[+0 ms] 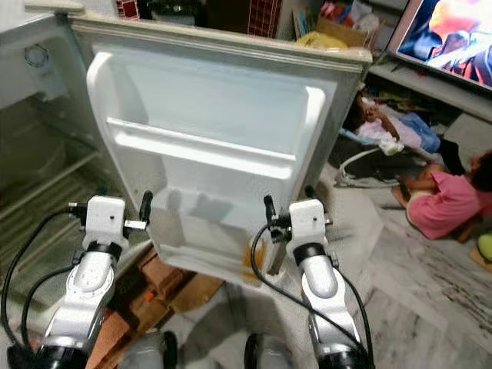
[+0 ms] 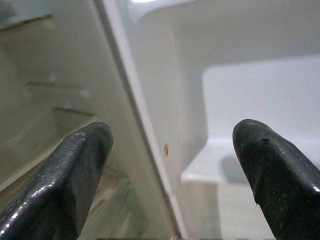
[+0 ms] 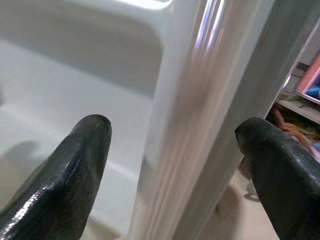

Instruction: Restocking fridge

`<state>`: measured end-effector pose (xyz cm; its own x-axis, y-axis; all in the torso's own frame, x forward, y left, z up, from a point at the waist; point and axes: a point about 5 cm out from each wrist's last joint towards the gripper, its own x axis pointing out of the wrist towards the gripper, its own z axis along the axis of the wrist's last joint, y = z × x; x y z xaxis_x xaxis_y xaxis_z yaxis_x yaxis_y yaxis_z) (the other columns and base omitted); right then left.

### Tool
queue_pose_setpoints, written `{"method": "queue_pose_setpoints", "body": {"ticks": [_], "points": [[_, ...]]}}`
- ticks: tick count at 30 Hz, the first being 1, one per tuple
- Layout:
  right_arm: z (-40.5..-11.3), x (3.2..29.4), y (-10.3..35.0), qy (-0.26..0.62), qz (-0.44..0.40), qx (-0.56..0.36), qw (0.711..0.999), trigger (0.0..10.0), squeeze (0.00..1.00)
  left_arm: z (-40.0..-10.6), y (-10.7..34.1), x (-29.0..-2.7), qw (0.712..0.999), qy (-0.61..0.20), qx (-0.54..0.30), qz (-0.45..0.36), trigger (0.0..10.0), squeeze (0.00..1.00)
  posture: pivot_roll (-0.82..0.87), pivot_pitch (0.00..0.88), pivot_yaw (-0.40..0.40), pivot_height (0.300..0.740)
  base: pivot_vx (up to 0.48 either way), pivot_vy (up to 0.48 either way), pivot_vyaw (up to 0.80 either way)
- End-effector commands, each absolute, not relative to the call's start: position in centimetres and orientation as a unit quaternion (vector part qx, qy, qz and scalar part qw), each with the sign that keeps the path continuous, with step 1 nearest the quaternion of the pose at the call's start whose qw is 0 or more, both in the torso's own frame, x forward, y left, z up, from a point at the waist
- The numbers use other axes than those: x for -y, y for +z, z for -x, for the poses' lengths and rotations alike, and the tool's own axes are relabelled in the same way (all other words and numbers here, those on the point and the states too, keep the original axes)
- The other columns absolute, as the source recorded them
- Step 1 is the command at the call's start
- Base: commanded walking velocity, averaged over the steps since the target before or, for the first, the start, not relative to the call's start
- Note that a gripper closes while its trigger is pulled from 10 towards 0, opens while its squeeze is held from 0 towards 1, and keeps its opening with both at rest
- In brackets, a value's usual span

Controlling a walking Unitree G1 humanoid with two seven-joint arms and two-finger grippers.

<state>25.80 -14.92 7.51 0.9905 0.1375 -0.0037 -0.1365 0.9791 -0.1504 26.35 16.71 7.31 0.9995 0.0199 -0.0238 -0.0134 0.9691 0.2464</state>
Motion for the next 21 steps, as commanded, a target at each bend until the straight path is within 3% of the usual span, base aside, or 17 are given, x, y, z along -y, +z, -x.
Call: {"method": "queue_pose_setpoints", "body": {"ticks": [1,10,21], "points": [[-25.74,14.99,7.72,0.069,0.069,0.006,0.995,10.0,0.00,-26.20,7.41,-16.65,0.992,0.004,-0.014,-0.126,10.0,0.00,-0.01,0.000,-0.029,0.740,-0.334,0.000,0.00],[-25.59,14.88,7.52,0.070,0.066,-0.001,0.995,10.0,0.00,-26.02,7.31,-16.74,0.992,0.002,-0.020,-0.128,10.0,0.00,0.00,0.000,-0.027,0.740,-0.307,0.000,0.00],[-25.35,14.74,7.56,0.087,0.064,0.000,0.994,10.0,0.00,-25.79,7.15,-16.42,0.992,-0.013,-0.021,-0.125,10.0,0.00,0.00,0.000,-0.032,0.740,0.000,0.000,0.00]]}}
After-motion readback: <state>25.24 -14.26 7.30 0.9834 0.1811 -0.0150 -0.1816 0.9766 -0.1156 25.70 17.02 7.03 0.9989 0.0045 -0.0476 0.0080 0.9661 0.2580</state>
